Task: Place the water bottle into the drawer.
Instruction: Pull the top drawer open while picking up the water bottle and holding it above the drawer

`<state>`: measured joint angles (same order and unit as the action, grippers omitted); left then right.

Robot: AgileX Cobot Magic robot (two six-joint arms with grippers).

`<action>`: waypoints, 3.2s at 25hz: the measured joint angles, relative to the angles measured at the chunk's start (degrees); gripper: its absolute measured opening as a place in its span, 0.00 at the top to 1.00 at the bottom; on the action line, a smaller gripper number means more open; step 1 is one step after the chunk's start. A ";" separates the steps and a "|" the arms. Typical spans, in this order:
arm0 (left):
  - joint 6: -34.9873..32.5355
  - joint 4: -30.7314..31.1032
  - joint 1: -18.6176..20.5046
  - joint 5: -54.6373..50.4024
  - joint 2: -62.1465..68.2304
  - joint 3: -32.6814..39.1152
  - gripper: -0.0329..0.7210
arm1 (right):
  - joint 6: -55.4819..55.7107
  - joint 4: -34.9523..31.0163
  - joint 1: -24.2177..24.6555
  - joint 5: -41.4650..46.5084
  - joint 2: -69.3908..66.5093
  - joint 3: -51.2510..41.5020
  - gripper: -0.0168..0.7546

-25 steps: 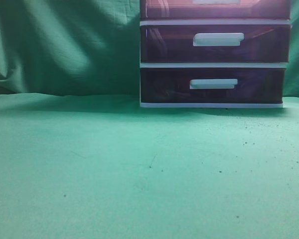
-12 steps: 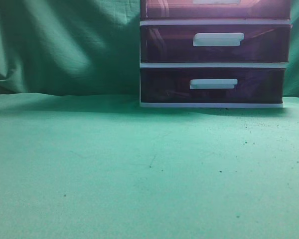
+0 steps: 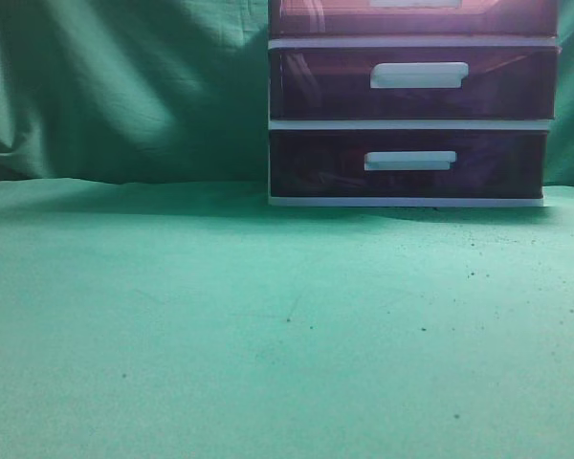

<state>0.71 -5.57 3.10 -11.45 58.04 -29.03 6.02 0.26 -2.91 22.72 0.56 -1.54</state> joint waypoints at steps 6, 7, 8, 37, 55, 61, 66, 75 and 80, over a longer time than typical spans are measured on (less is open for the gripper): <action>-0.31 0.00 0.00 2.40 7.58 -0.20 0.11 | 0.00 0.00 0.00 0.00 0.00 0.00 0.98; -0.31 0.00 0.00 3.16 8.76 -0.20 0.11 | 0.00 0.00 0.00 0.00 0.00 0.00 0.98; -0.31 0.00 0.00 4.20 9.92 -0.20 0.11 | 0.00 0.00 0.00 0.00 0.00 0.00 0.98; -0.31 -1.97 0.00 8.64 27.26 -11.69 0.54 | 0.00 0.00 0.00 0.00 0.00 0.00 0.98; -7.25 -1.62 -16.30 -23.45 3.10 -27.46 0.54 | 2.29 -3.46 0.00 -23.41 0.00 -0.13 0.92; -7.90 -3.24 -17.56 -31.50 -3.51 -27.51 0.54 | 0.72 -4.47 0.00 -33.93 -0.72 3.29 0.92; -9.06 -9.26 -17.56 -32.35 -5.90 -27.60 0.54 | -2.38 -4.47 0.00 -21.24 -13.25 18.08 0.92; -18.79 -18.50 -17.66 -34.79 -5.90 -27.64 0.54 | -20.59 -3.86 -0.57 -3.27 -48.21 44.43 0.92; -19.68 -18.50 -17.66 -34.79 -5.90 -27.64 0.54 | -52.48 -3.62 -6.88 -5.75 -61.84 54.26 0.92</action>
<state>-18.97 -24.07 -14.56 -46.23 52.14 -56.66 -46.46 -3.35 -9.79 16.97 -61.28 52.72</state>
